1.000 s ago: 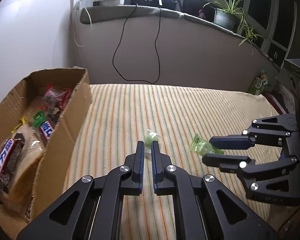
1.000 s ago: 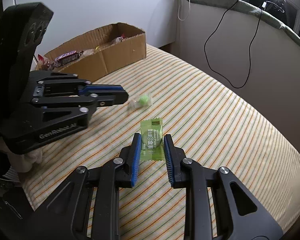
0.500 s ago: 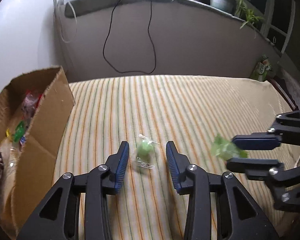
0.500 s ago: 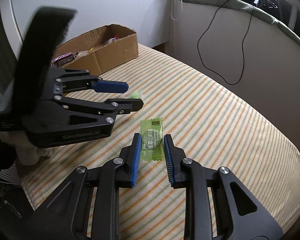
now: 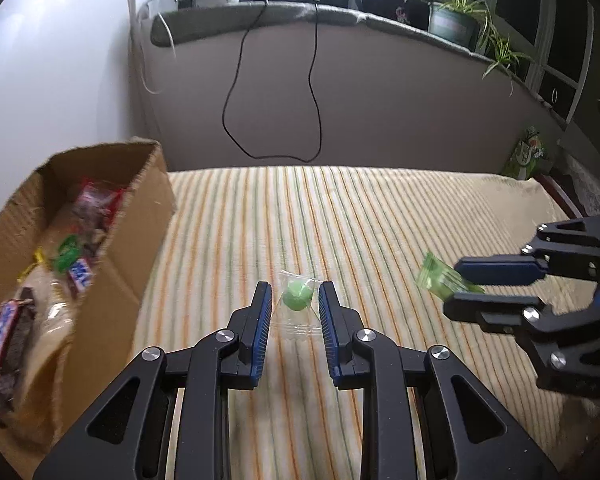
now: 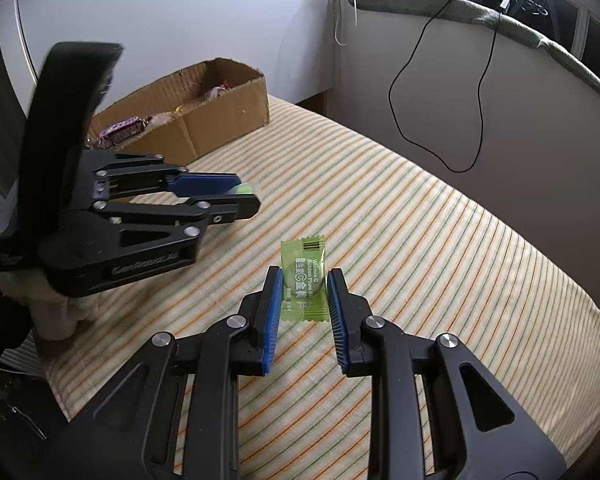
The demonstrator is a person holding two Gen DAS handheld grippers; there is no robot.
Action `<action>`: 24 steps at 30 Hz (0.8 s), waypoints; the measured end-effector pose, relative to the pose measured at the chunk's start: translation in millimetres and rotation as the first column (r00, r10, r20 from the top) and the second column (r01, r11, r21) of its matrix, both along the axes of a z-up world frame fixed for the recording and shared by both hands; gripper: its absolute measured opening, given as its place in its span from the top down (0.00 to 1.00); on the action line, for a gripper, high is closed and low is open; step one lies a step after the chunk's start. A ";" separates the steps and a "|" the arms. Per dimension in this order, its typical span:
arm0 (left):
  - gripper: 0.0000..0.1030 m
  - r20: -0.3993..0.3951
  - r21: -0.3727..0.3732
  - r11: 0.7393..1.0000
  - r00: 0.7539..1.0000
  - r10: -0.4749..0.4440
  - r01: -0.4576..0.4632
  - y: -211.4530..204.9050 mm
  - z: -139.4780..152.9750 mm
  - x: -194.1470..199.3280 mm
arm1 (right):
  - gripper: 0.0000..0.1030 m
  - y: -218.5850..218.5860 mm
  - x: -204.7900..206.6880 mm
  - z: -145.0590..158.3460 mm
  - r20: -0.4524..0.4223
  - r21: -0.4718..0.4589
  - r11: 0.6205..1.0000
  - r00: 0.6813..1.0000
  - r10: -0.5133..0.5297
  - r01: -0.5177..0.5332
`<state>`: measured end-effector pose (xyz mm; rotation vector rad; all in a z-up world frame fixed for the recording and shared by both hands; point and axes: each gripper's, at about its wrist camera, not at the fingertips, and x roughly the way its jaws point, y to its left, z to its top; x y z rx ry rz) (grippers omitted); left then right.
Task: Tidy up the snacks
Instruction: 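Grasp the clear green candy with the left gripper while the right gripper grasps the green candy pack, then carry the clear green candy and green candy pack over the box with both grippers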
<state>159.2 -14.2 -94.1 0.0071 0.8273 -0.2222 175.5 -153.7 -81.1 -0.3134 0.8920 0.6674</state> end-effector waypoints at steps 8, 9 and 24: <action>0.78 0.096 0.003 0.999 0.994 0.050 -0.051 21.7 34.7 -24.0 | 0.77 22.0 -1.7 23.4 0.045 0.012 0.999 0.999 0.030 -0.031; 0.78 0.109 0.007 0.998 0.992 0.058 -0.059 25.5 39.4 -27.1 | 0.77 25.3 -1.3 26.5 0.050 0.015 0.999 0.998 0.036 -0.037; 0.78 0.202 0.022 0.984 0.965 0.169 -0.177 83.3 69.4 -52.0 | 0.77 103.0 26.7 53.8 0.088 0.056 0.988 0.986 0.141 -0.146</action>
